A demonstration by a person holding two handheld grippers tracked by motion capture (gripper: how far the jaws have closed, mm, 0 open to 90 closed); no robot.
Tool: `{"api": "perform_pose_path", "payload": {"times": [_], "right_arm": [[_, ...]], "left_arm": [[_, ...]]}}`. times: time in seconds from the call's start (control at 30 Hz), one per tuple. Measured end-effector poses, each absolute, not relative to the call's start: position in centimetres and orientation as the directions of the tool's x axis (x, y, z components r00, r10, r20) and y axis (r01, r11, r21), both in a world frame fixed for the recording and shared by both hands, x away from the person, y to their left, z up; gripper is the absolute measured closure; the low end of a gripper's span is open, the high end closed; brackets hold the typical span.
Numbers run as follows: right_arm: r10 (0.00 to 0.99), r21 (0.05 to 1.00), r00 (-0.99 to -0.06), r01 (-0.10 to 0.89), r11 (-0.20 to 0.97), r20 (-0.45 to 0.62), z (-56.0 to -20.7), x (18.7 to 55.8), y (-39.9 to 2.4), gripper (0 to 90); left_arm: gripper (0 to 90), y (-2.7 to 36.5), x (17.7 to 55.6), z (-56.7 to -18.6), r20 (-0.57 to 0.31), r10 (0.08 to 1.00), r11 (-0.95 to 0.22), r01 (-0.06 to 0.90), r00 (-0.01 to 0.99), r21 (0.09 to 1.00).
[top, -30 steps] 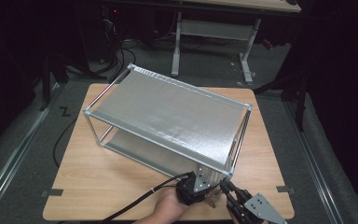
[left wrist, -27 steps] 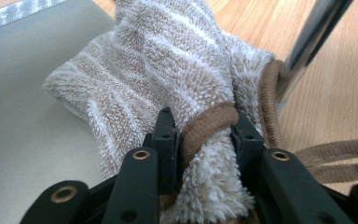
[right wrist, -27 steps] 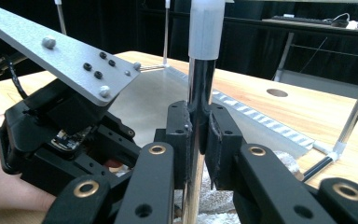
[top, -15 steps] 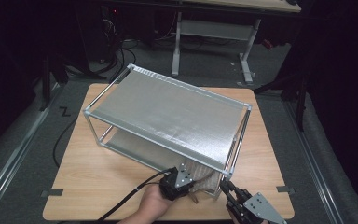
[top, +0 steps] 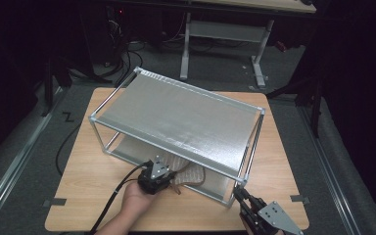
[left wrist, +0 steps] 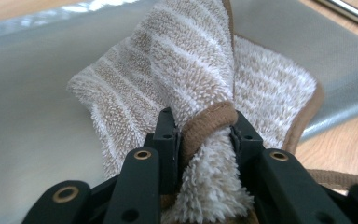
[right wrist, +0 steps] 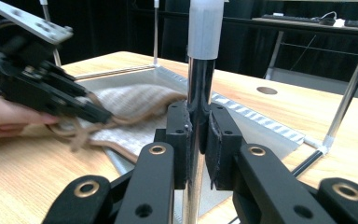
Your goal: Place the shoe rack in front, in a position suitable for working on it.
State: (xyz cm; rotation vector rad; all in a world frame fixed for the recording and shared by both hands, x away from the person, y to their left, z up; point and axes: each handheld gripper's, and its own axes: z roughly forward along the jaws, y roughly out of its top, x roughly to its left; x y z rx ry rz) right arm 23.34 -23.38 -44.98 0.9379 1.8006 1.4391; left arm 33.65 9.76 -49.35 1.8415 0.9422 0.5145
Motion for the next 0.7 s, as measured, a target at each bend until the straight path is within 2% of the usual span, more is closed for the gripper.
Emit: {"api": "perform_pose_path", "payload": {"times": [0.03,0.07,0.37,0.7], "right_arm": [[0.842,0.98,-0.538,0.139,0.141,-0.045,-45.0,23.4,-23.4,81.2],[0.842,0.981,-0.537,0.138,0.14,-0.044,-45.0,23.4,-23.5,81.2],[0.853,0.981,-0.52,0.141,0.132,-0.04,-45.0,23.6,-23.2,81.2],[0.856,0.981,-0.516,0.142,0.128,-0.037,-45.0,23.8,-23.4,81.1]], "left_arm": [[69.3,11.7,33.5,-48.5,0.057,0.742,-0.4,0.372,0.669,0.837],[69.3,12.3,33.4,-48.3,0.075,0.74,-0.413,0.364,0.668,0.835],[69.4,16.7,30.7,-46.7,0.042,0.774,-0.326,0.34,0.632,0.882],[69.8,18.7,28.6,-45.8,0.02,0.789,-0.239,0.276,0.614,0.931]]}}
